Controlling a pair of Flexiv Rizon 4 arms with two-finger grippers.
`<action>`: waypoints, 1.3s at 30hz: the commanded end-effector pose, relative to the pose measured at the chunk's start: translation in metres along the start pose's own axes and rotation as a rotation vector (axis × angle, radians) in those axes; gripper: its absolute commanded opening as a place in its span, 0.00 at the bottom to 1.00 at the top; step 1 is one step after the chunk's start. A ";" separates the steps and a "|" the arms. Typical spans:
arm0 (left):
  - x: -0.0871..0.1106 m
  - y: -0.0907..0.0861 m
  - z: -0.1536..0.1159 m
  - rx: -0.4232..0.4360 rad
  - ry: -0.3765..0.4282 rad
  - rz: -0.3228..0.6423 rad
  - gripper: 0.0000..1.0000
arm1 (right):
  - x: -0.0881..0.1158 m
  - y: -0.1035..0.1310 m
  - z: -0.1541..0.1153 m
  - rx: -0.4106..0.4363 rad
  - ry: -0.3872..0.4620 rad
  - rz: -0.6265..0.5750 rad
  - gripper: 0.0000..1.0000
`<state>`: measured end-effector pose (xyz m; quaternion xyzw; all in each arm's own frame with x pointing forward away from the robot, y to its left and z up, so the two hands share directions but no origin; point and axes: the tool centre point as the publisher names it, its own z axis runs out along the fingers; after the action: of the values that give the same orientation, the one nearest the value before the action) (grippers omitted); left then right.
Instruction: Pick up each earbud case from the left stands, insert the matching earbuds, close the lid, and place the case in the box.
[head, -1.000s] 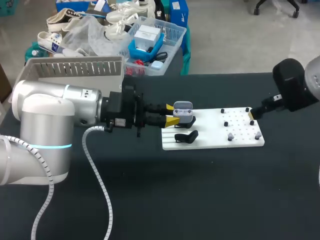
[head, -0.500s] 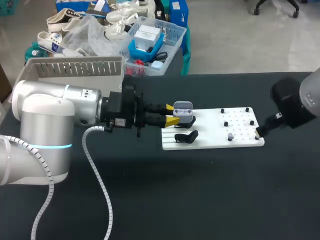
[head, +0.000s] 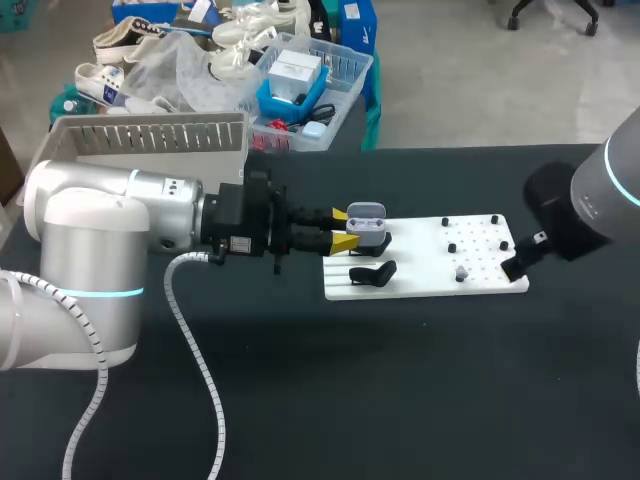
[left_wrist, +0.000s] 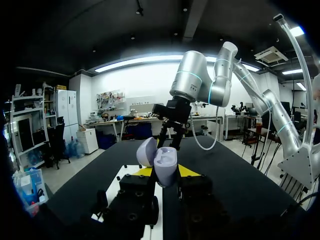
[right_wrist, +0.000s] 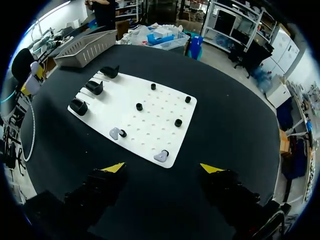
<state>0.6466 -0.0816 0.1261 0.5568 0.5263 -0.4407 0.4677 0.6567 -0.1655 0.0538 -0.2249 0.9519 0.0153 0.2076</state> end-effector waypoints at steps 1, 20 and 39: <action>0.000 0.000 0.001 -0.003 0.001 0.001 0.00 | 0.005 0.003 -0.004 0.384 0.000 0.005 0.89; 0.000 0.000 0.001 -0.003 0.001 0.001 0.00 | 0.002 0.017 0.004 0.406 0.035 0.022 0.75; 0.000 0.000 0.001 -0.003 0.001 0.001 0.00 | -0.003 0.007 0.022 0.410 0.056 0.058 0.49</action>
<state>0.6466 -0.0816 0.1261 0.5568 0.5263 -0.4407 0.4677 0.6620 -0.1571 0.0377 -0.1537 0.9479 -0.1728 0.2190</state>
